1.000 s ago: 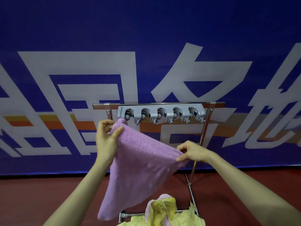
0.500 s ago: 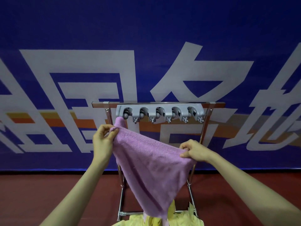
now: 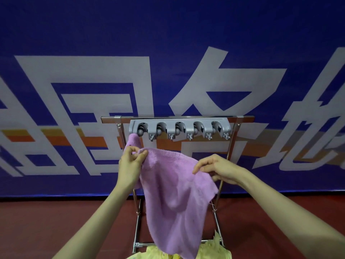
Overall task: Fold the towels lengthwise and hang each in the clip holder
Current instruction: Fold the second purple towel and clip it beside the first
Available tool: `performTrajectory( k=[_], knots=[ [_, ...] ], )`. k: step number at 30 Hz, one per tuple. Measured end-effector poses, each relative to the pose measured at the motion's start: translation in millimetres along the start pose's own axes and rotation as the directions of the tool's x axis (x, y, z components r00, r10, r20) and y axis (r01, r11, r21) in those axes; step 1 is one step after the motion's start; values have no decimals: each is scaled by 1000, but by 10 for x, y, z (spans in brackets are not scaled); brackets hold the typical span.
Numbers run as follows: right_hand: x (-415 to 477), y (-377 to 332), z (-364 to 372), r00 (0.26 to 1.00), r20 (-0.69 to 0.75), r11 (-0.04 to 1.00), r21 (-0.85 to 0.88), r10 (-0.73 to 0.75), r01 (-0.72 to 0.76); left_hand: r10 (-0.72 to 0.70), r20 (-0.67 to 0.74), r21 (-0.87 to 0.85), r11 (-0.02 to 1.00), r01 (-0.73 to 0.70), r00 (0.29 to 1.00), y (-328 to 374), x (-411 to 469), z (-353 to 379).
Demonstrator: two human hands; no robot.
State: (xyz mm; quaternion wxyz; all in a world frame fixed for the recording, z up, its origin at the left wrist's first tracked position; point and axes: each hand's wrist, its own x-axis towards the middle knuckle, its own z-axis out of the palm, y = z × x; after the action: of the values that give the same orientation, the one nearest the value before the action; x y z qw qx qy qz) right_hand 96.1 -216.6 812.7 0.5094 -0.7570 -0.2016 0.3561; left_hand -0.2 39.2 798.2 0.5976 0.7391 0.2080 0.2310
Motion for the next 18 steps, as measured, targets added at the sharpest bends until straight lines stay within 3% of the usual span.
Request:
performTrajectory(
  k=[3,9,14,18],
  knots=[
    [-7,-74,20,999,-39,999,46,24,-22,9,33,-22,1000,-9,999,46,-54,50],
    [-45,-237,112,985,-91,983,-127,-148,136,12,147,-52,999,-4,989,138,-133,93],
    [-32,-329,211,969,-84,965,-150,-231,217,-58,149,-145,986,80,987,164,-209,136],
    [11,-389,356,943,-134,951,-104,-304,292,-94,234,-218,965,147,968,264,-372,225]
  ],
)
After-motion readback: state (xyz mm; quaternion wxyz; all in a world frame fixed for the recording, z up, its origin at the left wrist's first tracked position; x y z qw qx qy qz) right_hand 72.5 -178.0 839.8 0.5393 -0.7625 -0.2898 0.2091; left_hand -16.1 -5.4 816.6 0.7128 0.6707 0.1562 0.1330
